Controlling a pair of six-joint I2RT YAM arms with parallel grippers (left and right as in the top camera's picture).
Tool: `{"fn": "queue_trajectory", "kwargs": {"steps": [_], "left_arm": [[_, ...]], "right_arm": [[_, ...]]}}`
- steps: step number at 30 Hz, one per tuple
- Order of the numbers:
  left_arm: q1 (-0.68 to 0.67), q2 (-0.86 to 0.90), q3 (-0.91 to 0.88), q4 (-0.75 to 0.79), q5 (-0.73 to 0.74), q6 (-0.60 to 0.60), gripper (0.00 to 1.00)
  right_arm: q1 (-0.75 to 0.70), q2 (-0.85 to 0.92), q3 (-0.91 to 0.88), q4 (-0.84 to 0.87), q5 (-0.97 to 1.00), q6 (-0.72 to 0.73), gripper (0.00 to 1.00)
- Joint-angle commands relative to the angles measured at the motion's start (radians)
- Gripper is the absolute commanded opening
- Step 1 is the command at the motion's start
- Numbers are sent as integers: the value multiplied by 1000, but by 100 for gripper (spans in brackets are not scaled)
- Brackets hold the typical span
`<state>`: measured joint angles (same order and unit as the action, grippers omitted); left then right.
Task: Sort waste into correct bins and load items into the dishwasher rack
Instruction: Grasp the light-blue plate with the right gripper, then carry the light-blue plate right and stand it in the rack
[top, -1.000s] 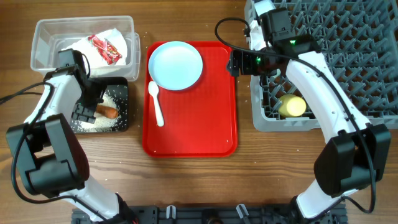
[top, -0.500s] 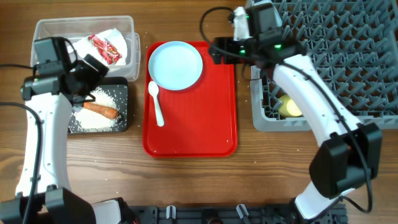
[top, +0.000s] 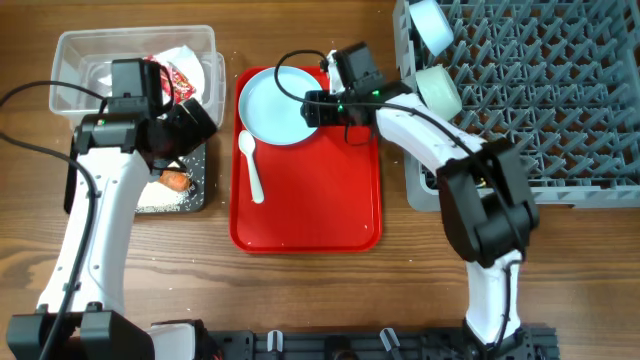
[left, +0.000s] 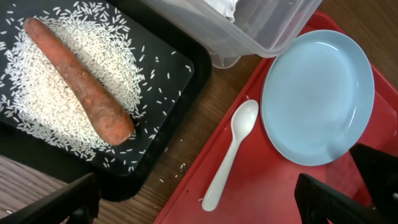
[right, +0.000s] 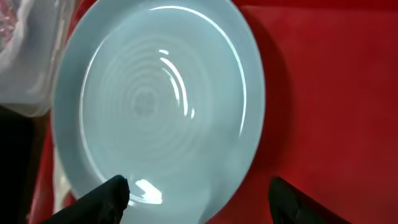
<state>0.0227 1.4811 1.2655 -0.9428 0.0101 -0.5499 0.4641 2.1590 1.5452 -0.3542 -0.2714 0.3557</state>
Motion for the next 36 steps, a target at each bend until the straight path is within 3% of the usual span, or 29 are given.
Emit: {"fn": "queue_trajectory", "kwargs": {"steps": [1,9,20,29,31,36], "left_arm": [[-6,6,8,2,-42,22,99],[-6,6,8,3,-41,19,99],[-6,6,8,11,-42,19,100],[-6,6,8,11,-42,19,100],[-6,6,8,11,-42,19,100],[-6,6,8,14,-42,19,100]], "right_arm": [[0,63,-2,44,61,8,73],[2,127,-2,76,99,11,57],[2,141,-2,-36,276,-46,17],[1,135,53,-292,353,-90,14],[-2,118,77,-376,348,-90,4],[-26,-97,92,-417,349,-95,4]]}}
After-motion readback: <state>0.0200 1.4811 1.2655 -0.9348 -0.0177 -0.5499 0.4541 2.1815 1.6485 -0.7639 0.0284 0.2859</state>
